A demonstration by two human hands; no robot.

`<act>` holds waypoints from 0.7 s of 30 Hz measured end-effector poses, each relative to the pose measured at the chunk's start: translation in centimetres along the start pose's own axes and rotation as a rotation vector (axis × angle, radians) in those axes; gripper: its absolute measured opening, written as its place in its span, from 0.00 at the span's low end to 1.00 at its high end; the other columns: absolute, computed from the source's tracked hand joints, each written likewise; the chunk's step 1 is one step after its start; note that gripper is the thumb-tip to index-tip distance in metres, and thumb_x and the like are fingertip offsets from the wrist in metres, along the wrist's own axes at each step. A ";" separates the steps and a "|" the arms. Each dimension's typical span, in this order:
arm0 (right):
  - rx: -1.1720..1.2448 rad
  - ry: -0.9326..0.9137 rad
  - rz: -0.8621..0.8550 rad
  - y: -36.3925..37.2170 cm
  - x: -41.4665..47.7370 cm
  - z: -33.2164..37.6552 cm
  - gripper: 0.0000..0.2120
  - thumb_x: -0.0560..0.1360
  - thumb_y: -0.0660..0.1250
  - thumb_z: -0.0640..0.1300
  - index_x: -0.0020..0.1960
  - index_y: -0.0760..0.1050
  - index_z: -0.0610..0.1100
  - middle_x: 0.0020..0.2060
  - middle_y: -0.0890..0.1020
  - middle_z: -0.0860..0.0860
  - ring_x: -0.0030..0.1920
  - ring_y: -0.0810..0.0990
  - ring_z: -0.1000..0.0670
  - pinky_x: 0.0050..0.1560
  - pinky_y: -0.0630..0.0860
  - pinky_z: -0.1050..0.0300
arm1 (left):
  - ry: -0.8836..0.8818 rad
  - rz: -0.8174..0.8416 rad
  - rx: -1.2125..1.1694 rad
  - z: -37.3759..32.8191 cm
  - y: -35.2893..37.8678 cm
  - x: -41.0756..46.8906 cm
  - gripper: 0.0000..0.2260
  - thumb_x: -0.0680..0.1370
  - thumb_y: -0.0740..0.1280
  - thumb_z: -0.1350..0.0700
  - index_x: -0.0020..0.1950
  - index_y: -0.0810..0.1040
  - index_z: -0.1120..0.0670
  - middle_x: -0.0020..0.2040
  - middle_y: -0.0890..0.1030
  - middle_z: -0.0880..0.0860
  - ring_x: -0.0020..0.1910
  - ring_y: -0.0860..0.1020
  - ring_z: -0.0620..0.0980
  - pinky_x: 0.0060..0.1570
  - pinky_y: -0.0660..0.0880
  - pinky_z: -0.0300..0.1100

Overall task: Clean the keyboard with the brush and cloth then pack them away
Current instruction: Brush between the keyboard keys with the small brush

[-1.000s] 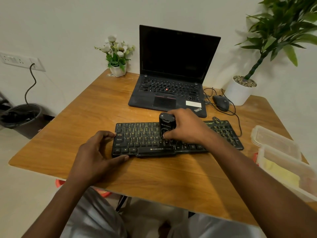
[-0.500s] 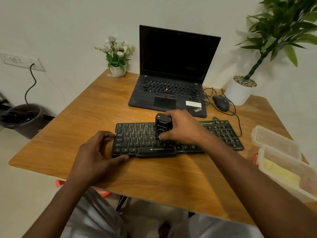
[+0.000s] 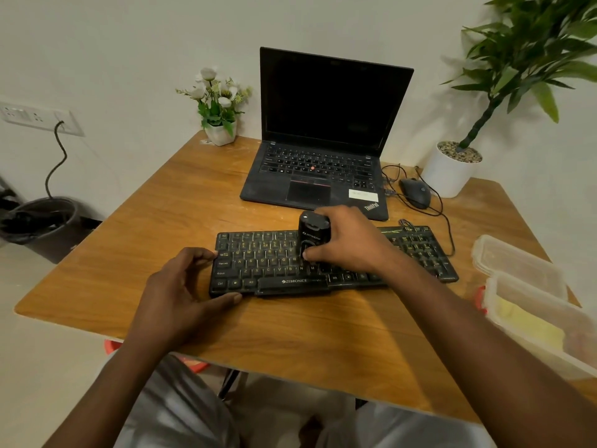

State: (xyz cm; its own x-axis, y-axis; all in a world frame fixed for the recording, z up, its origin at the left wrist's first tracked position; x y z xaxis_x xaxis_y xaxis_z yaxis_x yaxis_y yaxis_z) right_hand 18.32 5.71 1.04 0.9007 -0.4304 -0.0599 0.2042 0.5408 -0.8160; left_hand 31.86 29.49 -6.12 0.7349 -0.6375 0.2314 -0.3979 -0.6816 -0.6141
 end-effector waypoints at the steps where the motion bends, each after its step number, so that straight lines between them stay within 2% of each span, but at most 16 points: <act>1: -0.001 -0.003 0.014 0.1 -0.1 0.0 0.20 0.71 0.82 0.45 0.60 0.80 0.50 0.48 0.86 0.55 0.47 0.84 0.57 0.52 0.85 0.50 | -0.005 -0.001 -0.004 0.1 0.0 0.0 0.34 0.59 0.85 0.42 0.62 0.75 0.42 0.59 0.81 0.42 0.59 0.79 0.41 0.54 0.77 0.41; 5: -0.009 0.028 0.068 -0.7 -1.0 -1.5 0.20 0.71 0.82 0.45 0.60 0.81 0.48 0.49 0.87 0.54 0.48 0.85 0.55 0.54 0.84 0.48 | -0.006 0.008 0.000 0.1 0.1 0.1 0.35 0.59 0.84 0.40 0.62 0.74 0.41 0.60 0.81 0.42 0.59 0.79 0.42 0.55 0.78 0.42; 9: -0.002 0.070 0.009 -2.5 -1.2 -3.3 0.18 0.71 0.82 0.44 0.57 0.80 0.49 0.47 0.86 0.53 0.46 0.86 0.56 0.48 0.86 0.52 | -0.016 0.007 -0.014 0.2 0.1 0.1 0.35 0.59 0.84 0.41 0.62 0.75 0.41 0.60 0.81 0.43 0.59 0.79 0.43 0.53 0.76 0.40; 13: 0.002 0.077 -0.075 -2.9 -0.7 -3.2 0.21 0.70 0.83 0.45 0.59 0.79 0.48 0.48 0.85 0.54 0.46 0.84 0.56 0.45 0.85 0.55 | -0.007 0.010 -0.018 0.1 0.0 0.1 0.36 0.59 0.84 0.39 0.63 0.75 0.42 0.62 0.82 0.43 0.62 0.79 0.44 0.61 0.79 0.48; 18: 0.000 0.009 -0.031 -1.3 -0.6 -1.5 0.18 0.71 0.82 0.45 0.56 0.78 0.52 0.45 0.85 0.55 0.43 0.85 0.57 0.46 0.85 0.54 | -0.009 0.013 -0.014 0.1 0.0 0.1 0.36 0.58 0.83 0.39 0.63 0.75 0.41 0.62 0.81 0.44 0.62 0.79 0.45 0.60 0.79 0.49; 21: 0.012 0.028 0.015 -1.2 -1.1 -2.3 0.18 0.70 0.82 0.46 0.56 0.79 0.51 0.46 0.86 0.54 0.46 0.85 0.56 0.50 0.85 0.51 | -0.011 0.014 -0.016 0.1 0.0 0.1 0.36 0.58 0.83 0.39 0.63 0.75 0.41 0.62 0.81 0.43 0.61 0.79 0.44 0.59 0.79 0.46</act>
State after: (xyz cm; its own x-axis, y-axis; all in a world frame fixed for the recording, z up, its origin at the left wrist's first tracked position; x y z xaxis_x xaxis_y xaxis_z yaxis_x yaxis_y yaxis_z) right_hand 16.25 3.90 0.74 0.8926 -0.4421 -0.0887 0.1950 0.5557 -0.8082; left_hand 31.98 29.45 -6.19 0.7354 -0.6429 0.2143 -0.4167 -0.6783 -0.6052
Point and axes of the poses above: each hand's wrist, its own x-axis towards the middle knuckle, its own y-axis out of the palm, z = x × y, the point moved 10 cm from there along x, towards the middle knuckle
